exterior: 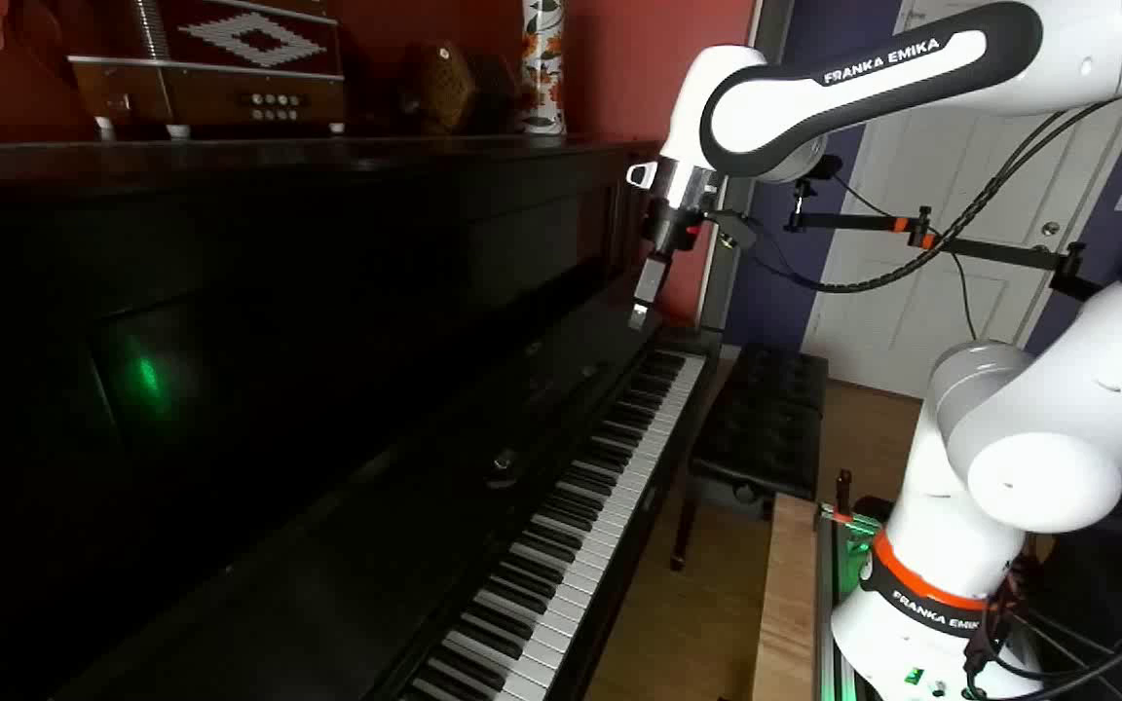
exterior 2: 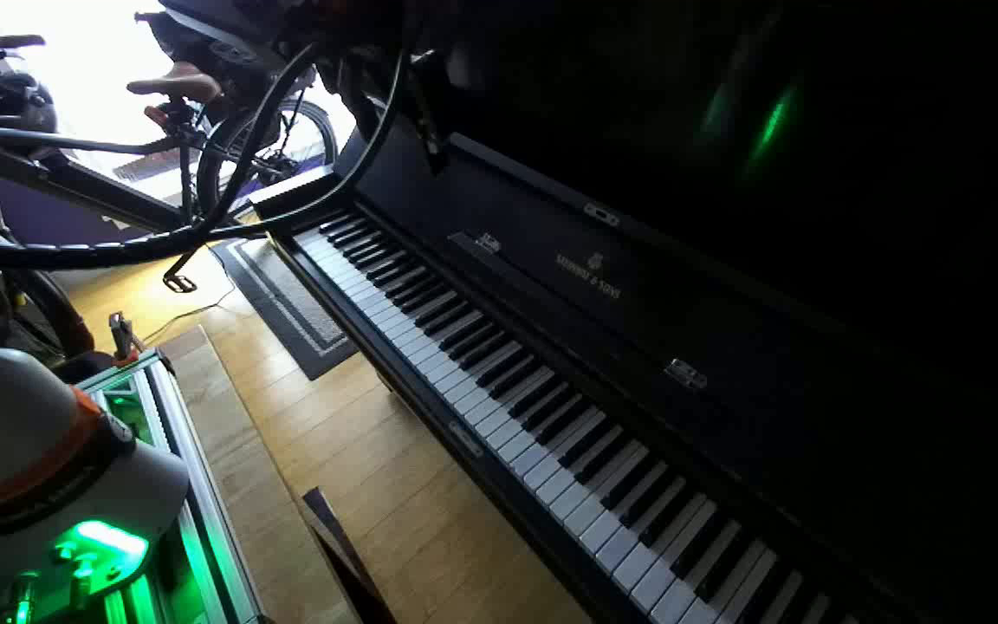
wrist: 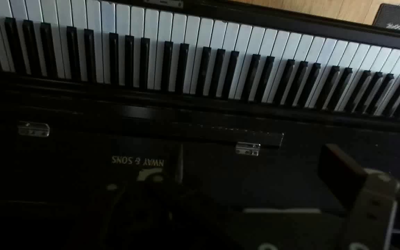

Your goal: Press a key in the middle part of the piano

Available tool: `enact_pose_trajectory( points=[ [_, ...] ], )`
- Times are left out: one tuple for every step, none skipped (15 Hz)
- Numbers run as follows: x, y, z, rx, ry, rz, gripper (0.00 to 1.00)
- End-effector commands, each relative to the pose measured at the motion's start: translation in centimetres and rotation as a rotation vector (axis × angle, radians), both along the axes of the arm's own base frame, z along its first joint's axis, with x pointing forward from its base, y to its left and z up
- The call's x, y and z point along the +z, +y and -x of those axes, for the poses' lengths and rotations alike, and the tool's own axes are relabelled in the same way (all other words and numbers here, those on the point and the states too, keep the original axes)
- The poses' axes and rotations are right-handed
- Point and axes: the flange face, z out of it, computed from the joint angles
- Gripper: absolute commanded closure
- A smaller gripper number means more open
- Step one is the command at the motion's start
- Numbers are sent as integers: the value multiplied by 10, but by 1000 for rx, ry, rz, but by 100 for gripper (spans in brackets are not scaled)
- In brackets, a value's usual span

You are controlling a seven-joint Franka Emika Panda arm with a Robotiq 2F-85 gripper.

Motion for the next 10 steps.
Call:
enact_pose_trajectory(
  points=[
    [1, 0, 0, 0, 1, 0, 0],
    [1, 0, 0, 0, 1, 0, 0],
    [1, 0, 0, 0, 1, 0, 0],
    [1, 0, 0, 0, 1, 0, 0],
    [1, 0, 0, 0, 1, 0, 0],
    [1, 0, 0, 0, 1, 0, 0],
    [1, 0, 0, 0, 1, 0, 0],
    [1, 0, 0, 0, 1, 0, 0],
    [1, 0, 0, 0, 1, 0, 0],
    [-17, 6, 3, -1, 40, 24, 0]
  ],
)
